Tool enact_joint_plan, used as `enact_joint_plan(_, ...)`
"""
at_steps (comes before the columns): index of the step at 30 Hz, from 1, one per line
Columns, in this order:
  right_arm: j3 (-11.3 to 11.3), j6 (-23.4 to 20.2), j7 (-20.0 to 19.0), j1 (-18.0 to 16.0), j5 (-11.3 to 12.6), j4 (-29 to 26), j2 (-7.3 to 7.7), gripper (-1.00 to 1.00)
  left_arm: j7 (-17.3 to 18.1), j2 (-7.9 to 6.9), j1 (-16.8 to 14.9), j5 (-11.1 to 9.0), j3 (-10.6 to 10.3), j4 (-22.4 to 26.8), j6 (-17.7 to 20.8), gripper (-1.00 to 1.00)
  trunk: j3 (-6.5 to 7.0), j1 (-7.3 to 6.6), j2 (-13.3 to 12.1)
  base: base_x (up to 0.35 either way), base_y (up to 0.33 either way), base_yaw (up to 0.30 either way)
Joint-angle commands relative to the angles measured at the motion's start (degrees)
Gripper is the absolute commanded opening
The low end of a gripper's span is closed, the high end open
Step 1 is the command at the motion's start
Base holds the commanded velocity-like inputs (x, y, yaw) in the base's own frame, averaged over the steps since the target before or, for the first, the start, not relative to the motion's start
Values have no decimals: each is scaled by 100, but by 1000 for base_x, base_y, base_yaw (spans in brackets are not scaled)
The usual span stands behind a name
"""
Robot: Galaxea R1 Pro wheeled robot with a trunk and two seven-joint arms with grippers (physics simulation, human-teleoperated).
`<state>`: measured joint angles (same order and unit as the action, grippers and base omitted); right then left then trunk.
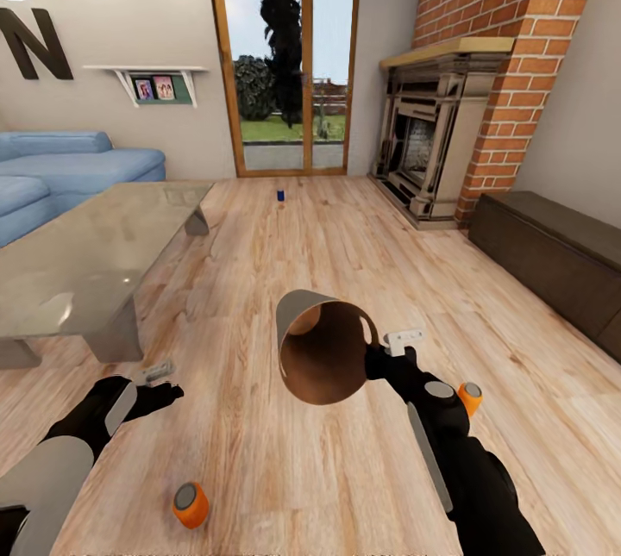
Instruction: Put the three can of soda from the living room inside the tash can in the kitchen.
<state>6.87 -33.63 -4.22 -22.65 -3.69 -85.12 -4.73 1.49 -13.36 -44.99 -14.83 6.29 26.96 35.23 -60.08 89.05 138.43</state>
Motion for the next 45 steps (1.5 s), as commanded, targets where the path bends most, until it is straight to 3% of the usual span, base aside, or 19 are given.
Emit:
enact_joint_plan(1, -1, -5, -27, -3, 114, -23, -1, -100, 0, 0, 7, -1, -1, 0, -2, 100, -18, 22, 42, 0, 0, 6)
enact_joint_plan(6, -8, -19, 19, -3, 308, -61, -2, -100, 0, 3, 20, 2, -4, -3, -48, 100, -127, 132, 243, 0, 0, 49)
enact_joint_plan(12, -7, -28, 106, -3, 368, -73, 4, -100, -29, 8, 30, 6, -13, -3, -89, 100, -278, 263, 481, 0, 0, 86)
enact_joint_plan(27, -26, 31, 131, 3, 367, -76, 19, -100, -113, 18, 33, 13, -6, -7, -104, 100, -735, 301, 501, 0, 0, 82)
enact_joint_plan(33, -41, 45, 140, 2, 353, -75, 33, -100, -114, 31, 34, 15, -10, -7, -104, 100, -785, 301, 501, 0, 0, 73)
enact_joint_plan(39, -53, 53, 205, 3, 327, -99, 75, -100, -114, 241, 41, 15, -8, 11, -111, 100, -831, 301, 501, 0, 0, 19)
enact_joint_plan(45, 1, 55, 221, 5, 302, -121, 47, -100, -107, 354, 42, 14, -9, 5, -113, 100, -848, 301, 501, 0, 0, 4)
